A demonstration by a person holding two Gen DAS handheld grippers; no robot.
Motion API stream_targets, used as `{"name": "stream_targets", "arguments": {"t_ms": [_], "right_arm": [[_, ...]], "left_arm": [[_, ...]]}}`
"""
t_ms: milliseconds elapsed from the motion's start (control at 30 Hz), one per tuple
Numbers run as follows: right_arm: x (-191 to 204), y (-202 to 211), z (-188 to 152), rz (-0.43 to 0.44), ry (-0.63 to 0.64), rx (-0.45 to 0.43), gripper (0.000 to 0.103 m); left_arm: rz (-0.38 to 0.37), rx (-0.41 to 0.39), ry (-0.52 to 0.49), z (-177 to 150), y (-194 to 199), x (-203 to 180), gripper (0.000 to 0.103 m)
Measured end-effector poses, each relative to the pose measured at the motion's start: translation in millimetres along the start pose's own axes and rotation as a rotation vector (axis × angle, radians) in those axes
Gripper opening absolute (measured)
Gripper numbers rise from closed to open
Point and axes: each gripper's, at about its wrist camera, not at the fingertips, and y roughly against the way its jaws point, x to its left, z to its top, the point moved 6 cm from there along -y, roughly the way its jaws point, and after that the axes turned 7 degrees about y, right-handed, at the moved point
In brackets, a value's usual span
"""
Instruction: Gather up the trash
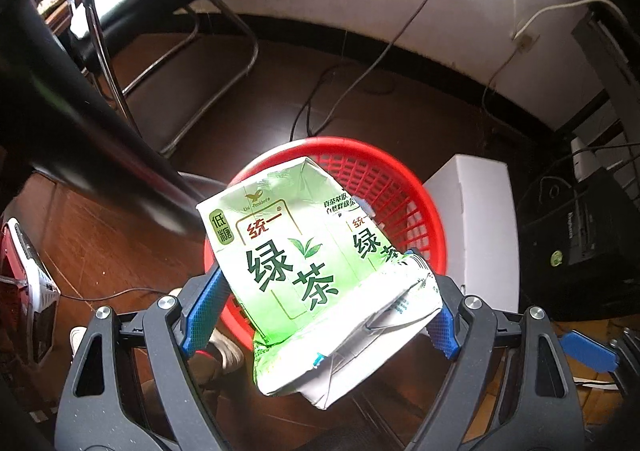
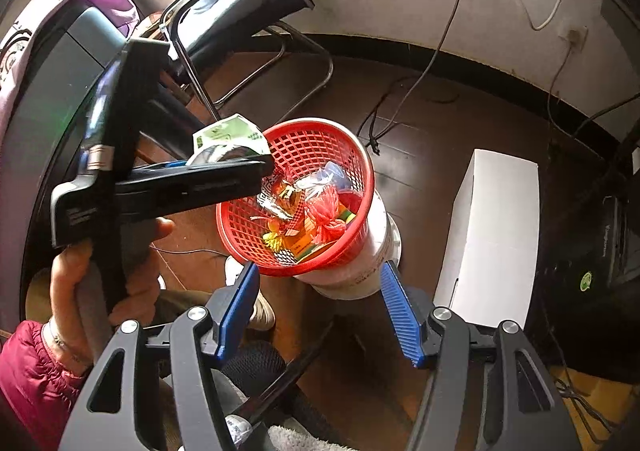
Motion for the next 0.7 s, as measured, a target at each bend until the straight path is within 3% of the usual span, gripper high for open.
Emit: {"name": "stream_targets", "arguments": {"t_ms": [367,700], "right_arm": [[-7.0,-5.2,-2.0,0.005,-0.025,0.011,0.062],[-3.3,-2.7,-1.9,0.013,-0.018,0.003,0.062]], "left_arm": [[-0.020,0.103,-0.005,-1.5,-41.3,-7.5,0.083],[-0.008,0.062,-0.025,-3.2,-32.3,-11.3,0.090]]}}
